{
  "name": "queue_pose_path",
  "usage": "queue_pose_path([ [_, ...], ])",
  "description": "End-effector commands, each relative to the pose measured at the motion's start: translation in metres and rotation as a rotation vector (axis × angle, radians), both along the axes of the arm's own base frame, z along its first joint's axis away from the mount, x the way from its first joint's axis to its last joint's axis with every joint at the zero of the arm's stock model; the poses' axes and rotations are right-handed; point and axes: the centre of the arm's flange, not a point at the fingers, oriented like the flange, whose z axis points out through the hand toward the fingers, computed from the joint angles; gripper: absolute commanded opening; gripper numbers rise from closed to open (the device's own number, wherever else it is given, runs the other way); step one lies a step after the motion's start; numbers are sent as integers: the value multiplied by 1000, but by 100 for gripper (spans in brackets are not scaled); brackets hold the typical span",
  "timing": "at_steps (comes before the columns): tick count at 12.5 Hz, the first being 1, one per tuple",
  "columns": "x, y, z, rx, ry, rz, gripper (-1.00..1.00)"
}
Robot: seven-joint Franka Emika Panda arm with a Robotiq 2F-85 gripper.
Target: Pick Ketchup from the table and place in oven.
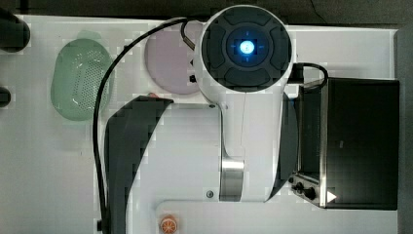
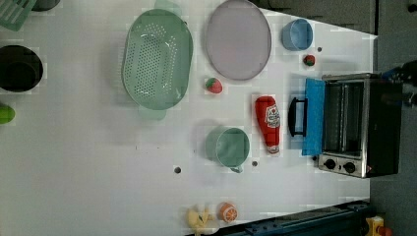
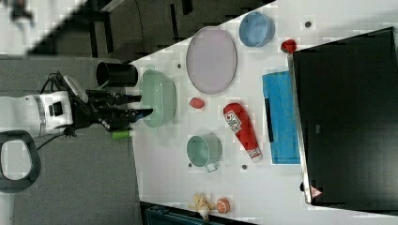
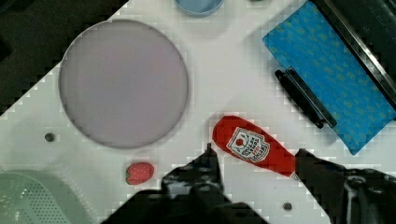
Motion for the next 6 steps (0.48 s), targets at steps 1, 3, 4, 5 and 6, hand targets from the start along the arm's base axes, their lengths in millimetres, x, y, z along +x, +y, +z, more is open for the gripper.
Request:
queue_pose_path([
  [1, -132, -19, 69, 32, 20, -250, 59],
  [3, -132, -19, 64, 31, 31, -249, 99],
  [4, -131, -19, 56, 30, 48, -248, 100],
  [5, -128, -19, 45, 29, 67, -237, 100],
  [6, -123, -19, 31, 28, 75, -201, 100],
])
